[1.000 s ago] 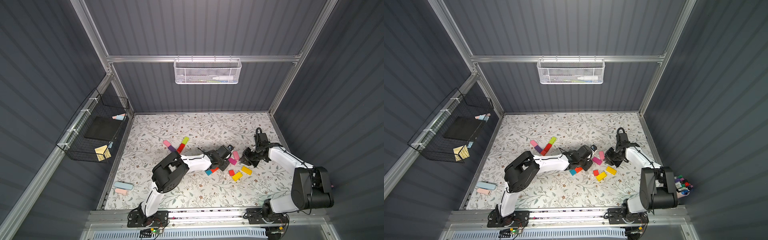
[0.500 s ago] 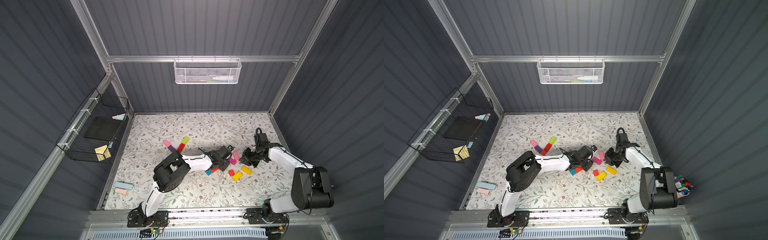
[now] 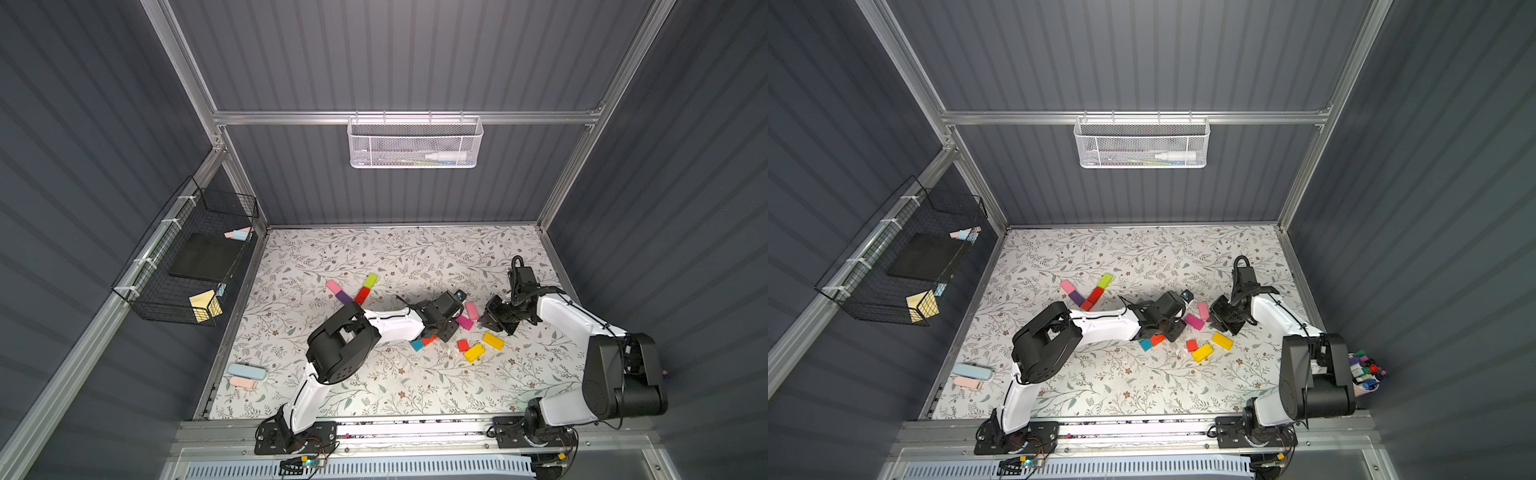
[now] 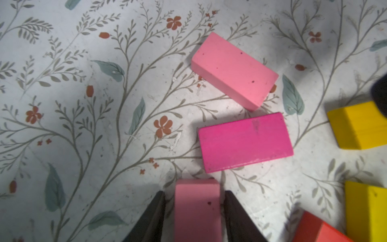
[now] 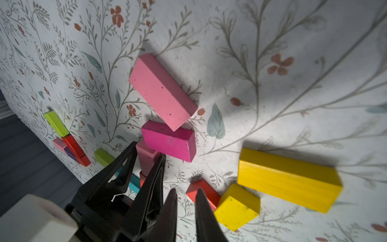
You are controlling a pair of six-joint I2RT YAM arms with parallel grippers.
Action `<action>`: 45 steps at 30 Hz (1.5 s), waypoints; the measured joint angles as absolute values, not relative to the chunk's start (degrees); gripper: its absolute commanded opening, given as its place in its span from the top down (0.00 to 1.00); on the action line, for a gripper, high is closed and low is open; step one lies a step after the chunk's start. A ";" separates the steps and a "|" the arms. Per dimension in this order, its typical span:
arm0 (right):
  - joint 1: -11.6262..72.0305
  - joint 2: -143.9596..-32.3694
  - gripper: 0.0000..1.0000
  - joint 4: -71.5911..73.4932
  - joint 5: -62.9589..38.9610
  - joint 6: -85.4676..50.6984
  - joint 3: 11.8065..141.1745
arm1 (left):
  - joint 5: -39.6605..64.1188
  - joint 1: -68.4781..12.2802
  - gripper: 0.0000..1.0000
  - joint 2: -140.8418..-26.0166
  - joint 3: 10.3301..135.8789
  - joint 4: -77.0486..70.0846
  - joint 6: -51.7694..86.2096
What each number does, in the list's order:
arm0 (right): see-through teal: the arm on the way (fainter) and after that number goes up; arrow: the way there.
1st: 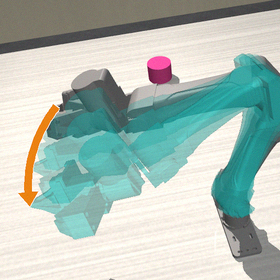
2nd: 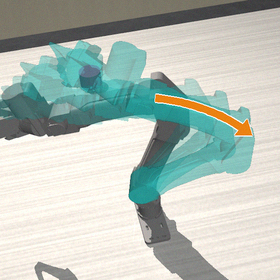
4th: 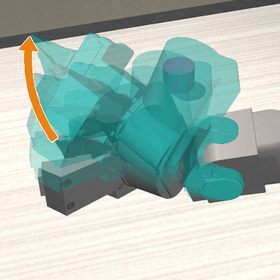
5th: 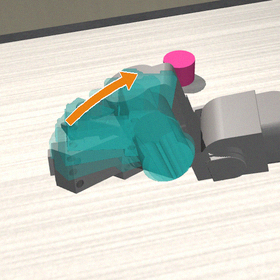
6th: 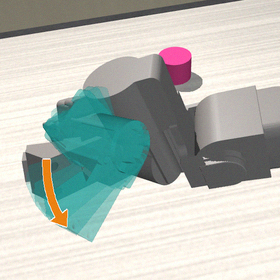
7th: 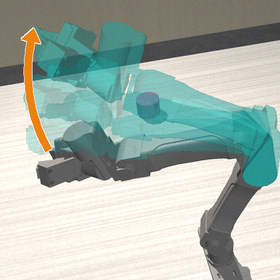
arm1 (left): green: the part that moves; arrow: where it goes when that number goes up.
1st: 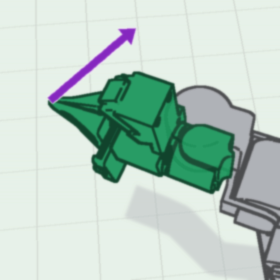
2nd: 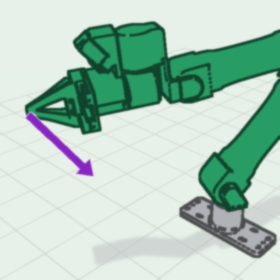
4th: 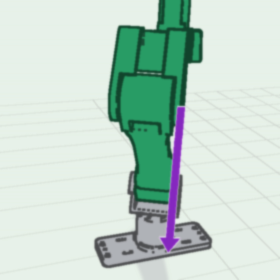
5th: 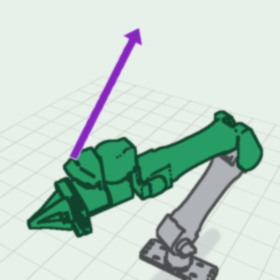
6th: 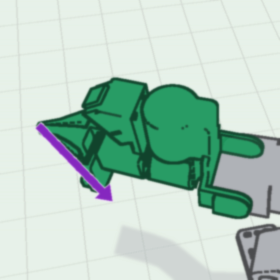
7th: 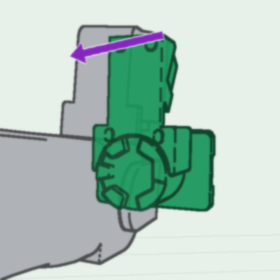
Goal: Assemble the letter v with building blocks
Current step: Assemble the building block at the center of the board.
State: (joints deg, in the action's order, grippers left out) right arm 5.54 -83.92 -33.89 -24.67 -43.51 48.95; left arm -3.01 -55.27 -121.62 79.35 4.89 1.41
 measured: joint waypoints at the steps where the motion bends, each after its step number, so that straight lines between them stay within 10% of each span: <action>1: 5.54 -83.92 0.80 -33.89 -24.67 -43.51 48.95 | -3.16 -54.98 0.52 -121.62 79.31 4.89 1.41; 45: 5.50 -84.86 0.80 -32.69 -25.91 -43.51 48.58 | -1.85 -56.34 0.57 -121.19 78.56 4.38 -0.71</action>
State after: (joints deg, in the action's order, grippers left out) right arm 5.50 -84.86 -32.69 -25.91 -43.51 48.58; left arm -1.85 -56.34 -121.19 78.56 4.38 -0.71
